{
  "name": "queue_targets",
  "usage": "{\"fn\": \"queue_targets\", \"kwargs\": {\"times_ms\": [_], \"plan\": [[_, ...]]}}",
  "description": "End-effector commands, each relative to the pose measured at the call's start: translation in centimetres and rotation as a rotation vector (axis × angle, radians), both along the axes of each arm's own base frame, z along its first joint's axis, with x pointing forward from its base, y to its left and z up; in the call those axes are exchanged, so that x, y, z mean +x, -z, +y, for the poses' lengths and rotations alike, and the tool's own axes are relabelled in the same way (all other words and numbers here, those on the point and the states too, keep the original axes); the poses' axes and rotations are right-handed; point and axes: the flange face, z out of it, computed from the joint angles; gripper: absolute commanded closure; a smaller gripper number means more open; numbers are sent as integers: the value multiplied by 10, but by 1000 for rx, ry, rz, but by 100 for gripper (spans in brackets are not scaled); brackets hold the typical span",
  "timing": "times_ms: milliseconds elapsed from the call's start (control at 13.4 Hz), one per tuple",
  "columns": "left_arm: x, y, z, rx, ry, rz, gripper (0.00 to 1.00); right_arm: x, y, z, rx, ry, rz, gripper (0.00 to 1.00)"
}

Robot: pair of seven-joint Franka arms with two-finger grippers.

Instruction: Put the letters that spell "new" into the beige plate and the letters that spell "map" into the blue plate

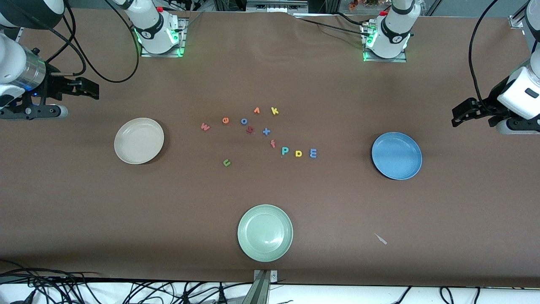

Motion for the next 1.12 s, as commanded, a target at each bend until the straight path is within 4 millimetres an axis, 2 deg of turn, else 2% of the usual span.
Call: {"fn": "queue_targets", "kwargs": {"times_ms": [0, 223, 372, 446, 521, 744, 1041], "plan": [[4, -5, 0, -26, 12, 3, 0, -3, -5, 1, 17, -8, -2, 0], [8, 4, 1, -18, 12, 20, 0, -3, -5, 2, 17, -10, -2, 0], [9, 5, -1, -20, 24, 22, 0, -3, -5, 2, 17, -10, -3, 0], [9, 5, -8, -19, 33, 19, 0, -3, -5, 2, 17, -10, -3, 0], [12, 1, -9, -12, 33, 9, 0, -3, -5, 2, 17, -10, -3, 0], [17, 10, -8, -12, 34, 23, 0, -3, -5, 2, 17, -10, -3, 0], [17, 7, -12, -21, 38, 19, 0, -2, -4, 1, 17, -8, -3, 0]]}}
